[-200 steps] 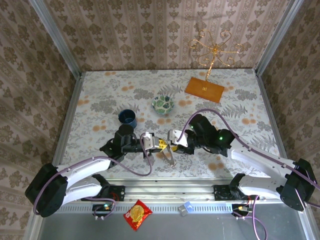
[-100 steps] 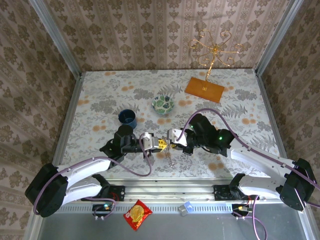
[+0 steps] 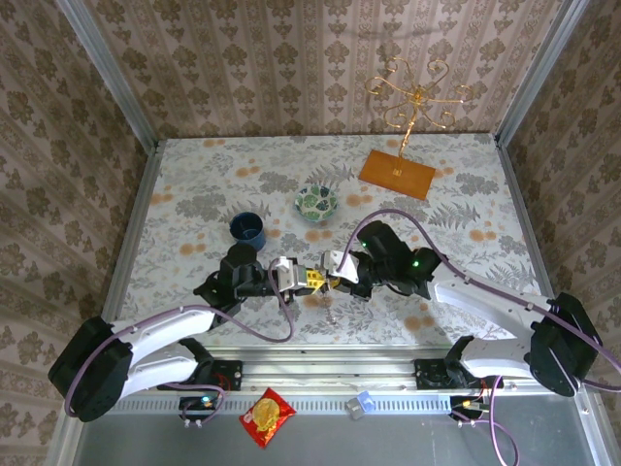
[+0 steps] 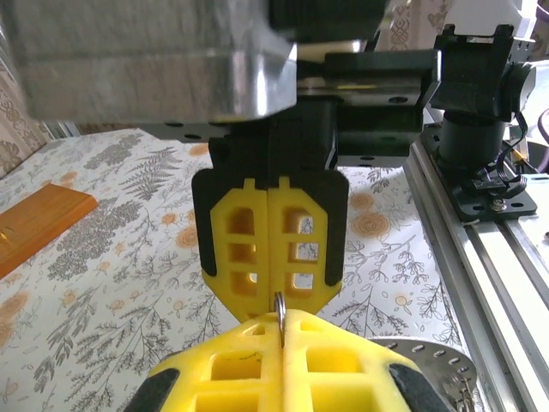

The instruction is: Put the keys on the keyring

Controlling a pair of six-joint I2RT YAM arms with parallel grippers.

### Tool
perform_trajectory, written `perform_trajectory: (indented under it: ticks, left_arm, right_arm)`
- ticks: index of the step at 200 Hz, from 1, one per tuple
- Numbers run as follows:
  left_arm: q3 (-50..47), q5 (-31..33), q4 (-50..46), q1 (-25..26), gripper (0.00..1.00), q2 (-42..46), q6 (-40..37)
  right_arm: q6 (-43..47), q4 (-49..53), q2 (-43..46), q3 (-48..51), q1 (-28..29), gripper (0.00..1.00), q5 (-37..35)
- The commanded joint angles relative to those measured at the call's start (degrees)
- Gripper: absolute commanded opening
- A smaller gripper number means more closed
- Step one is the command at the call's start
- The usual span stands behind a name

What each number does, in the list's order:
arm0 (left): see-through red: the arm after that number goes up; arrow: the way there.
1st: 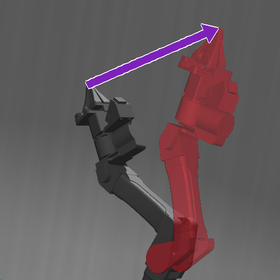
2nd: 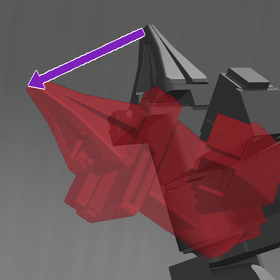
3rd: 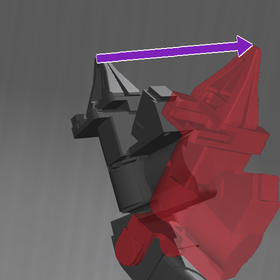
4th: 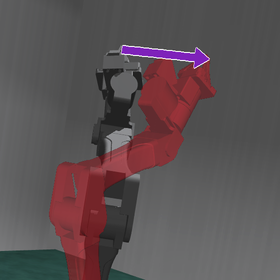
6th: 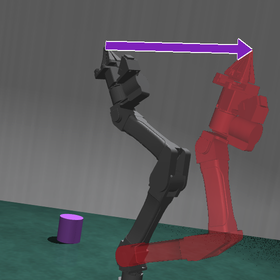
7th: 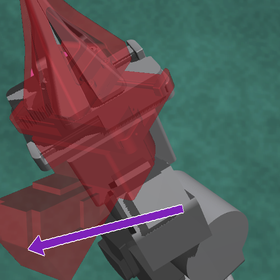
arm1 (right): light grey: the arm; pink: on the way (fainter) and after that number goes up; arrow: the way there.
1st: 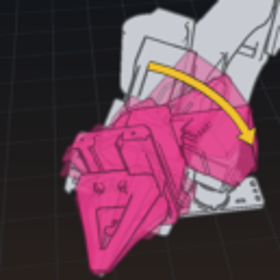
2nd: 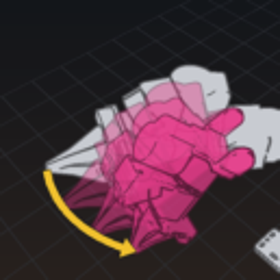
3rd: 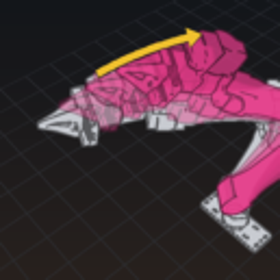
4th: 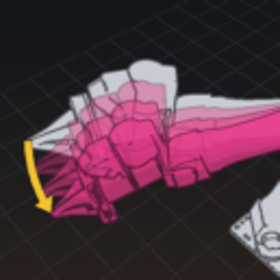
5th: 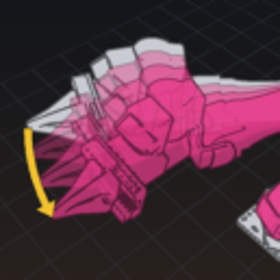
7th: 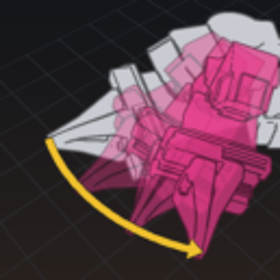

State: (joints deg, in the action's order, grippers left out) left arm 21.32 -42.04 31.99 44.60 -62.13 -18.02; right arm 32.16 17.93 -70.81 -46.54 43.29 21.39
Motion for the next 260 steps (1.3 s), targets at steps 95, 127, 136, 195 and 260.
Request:
perform_trajectory:
  ticks: [95,127,136,195,260]
  left_arm:
    - [-3.9,-3.9,24.1,0.2,0.0,-5.3,13.6]
    - [-3.9,-4.2,24.5,0.2,0.0,-5.4,14.1]
    - [-3.9,-4.4,24.6,0.2,0.0,-5.5,14.2]
    - [-4.6,-0.9,23.2,-0.5,0.22,-4.1,14.0]
    - [1.9,1.9,-7.2,-0.3,0.26,3.3,-0.4]
  right_arm:
    - [-6.6,-14.0,8.4,7.2,-2.2,0.28,9.5]
    - [-7.2,-15.6,7.0,7.1,-2.3,0.21,10.1]
    - [-7.5,-16.2,6.8,7.1,-2.2,0.19,10.5]
    - [-5.6,-12.4,7.4,4.9,-2.3,0.0,9.2]
    - [4.3,10.6,3.0,-7.6,0.0,0.0,-0.7]
